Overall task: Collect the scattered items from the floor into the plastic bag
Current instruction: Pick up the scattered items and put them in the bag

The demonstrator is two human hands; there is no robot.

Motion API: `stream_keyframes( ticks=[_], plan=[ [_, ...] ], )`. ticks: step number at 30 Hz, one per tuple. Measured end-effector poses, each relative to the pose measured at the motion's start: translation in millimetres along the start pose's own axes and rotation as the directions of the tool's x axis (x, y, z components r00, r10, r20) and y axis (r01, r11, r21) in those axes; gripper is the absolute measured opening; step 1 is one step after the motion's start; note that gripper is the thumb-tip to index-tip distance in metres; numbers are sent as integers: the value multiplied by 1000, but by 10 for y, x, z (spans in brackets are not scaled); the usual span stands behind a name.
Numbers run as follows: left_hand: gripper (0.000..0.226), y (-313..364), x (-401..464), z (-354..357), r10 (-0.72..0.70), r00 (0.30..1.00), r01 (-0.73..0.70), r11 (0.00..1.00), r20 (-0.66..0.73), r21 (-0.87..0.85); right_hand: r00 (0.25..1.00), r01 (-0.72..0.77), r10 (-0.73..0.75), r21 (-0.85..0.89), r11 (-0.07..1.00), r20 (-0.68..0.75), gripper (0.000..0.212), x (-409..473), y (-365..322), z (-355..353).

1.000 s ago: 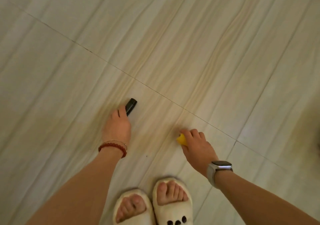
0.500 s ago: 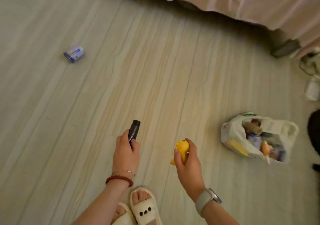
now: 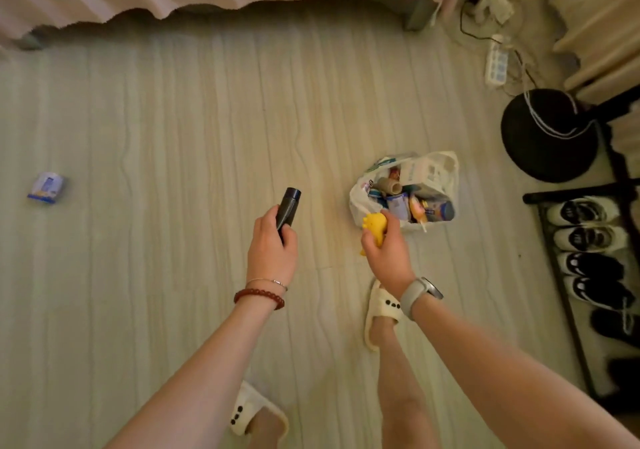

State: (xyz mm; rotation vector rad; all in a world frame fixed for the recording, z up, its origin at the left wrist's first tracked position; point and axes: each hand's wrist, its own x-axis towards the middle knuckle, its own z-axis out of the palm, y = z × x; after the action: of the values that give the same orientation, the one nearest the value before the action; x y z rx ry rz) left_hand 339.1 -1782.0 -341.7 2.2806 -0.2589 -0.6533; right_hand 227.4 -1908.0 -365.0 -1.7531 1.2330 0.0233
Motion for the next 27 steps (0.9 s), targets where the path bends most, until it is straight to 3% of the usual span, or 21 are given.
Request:
stream_keyframes(
  ticks=[6,8,12,16,19,23,27],
  plan=[
    [32,611,218,1408,-166,974,158,985,156,67,972,-226,231,113,968,-36,60,866,788,-1045],
    [33,738,309,1839,-194,955,173,979,225,110,955,-289,295,108,951,-40,51,1147,1073,-1249],
    [30,718,604,2576,-259,916,216,962,307,165,891,-448,454,146,882,-9,24,1731,1629,-1286],
    [23,423,1037,3222,-345,887,331,938,307,99,848,-521,530,182,834,-1,30,2280,2089,-985],
    [22,174,1292,3593,-404,881,415,910,246,7,847,-516,532,233,824,-6,31,2624,2307,-744],
    [30,-68,1509,3965,-431,892,445,890,138,-99,873,-429,474,277,860,-117,32,2979,2479,-494],
    [48,-102,1513,4075,-392,902,391,919,183,44,906,-360,405,282,889,-120,41,3062,2531,-378]
  ],
)
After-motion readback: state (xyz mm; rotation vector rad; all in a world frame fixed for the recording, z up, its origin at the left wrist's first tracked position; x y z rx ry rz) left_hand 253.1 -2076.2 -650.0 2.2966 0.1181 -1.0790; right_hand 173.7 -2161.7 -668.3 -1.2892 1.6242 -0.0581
